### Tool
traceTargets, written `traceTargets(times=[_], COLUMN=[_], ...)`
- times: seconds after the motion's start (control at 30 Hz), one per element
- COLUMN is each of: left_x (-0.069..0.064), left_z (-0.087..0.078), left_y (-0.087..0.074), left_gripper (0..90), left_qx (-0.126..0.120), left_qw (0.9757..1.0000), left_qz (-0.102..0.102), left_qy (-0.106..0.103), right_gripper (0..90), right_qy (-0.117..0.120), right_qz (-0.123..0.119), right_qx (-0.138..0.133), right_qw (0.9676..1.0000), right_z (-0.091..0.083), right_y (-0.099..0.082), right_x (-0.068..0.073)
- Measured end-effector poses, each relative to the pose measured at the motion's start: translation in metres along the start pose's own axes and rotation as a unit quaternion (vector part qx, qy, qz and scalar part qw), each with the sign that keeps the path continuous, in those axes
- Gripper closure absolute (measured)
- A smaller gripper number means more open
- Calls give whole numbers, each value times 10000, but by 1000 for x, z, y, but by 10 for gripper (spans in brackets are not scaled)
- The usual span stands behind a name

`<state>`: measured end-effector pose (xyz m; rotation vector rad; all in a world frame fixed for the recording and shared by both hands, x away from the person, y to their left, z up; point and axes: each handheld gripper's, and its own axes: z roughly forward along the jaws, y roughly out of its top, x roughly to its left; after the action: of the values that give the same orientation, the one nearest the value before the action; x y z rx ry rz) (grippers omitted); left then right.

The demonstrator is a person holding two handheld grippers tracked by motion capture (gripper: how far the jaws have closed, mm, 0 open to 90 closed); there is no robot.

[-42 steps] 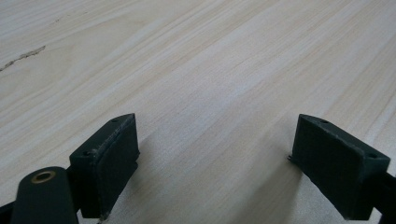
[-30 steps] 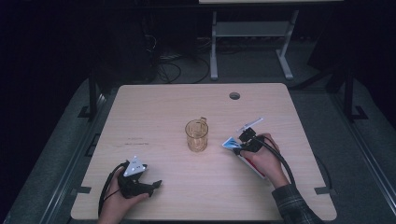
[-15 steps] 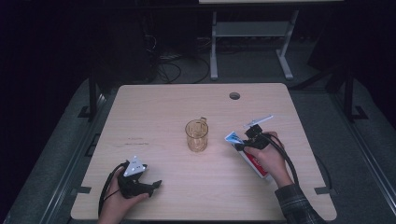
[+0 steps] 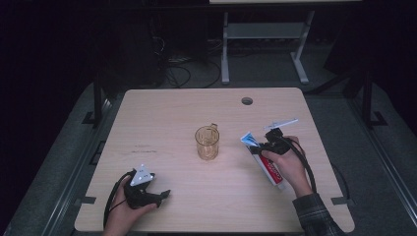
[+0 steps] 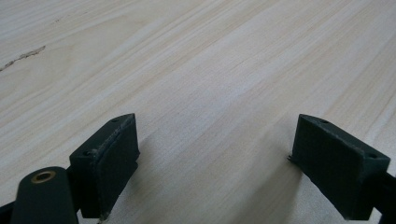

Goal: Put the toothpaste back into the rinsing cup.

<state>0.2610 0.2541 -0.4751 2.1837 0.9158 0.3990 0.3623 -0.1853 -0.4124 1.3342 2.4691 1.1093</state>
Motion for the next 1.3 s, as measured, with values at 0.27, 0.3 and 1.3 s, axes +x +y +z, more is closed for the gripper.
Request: traceTargets(times=[0.27, 0.3, 1.3], left_x=[0, 0, 0], left_z=[0, 0, 0], left_y=[0, 0, 0], left_gripper=[134, 133, 134], left_qx=[0, 1, 0], left_qw=[10000, 10000, 10000], left_qz=[0, 2, 0], left_qy=[0, 0, -2], right_gripper=[740, 740, 739], right_qy=[47, 60, 382], right_qz=[53, 41, -18], right_qx=[-262, -316, -1587], right_qw=[9996, 9995, 9866], right_z=[-14, -16, -49], right_y=[4, 5, 17], right_x=[1, 0, -7])
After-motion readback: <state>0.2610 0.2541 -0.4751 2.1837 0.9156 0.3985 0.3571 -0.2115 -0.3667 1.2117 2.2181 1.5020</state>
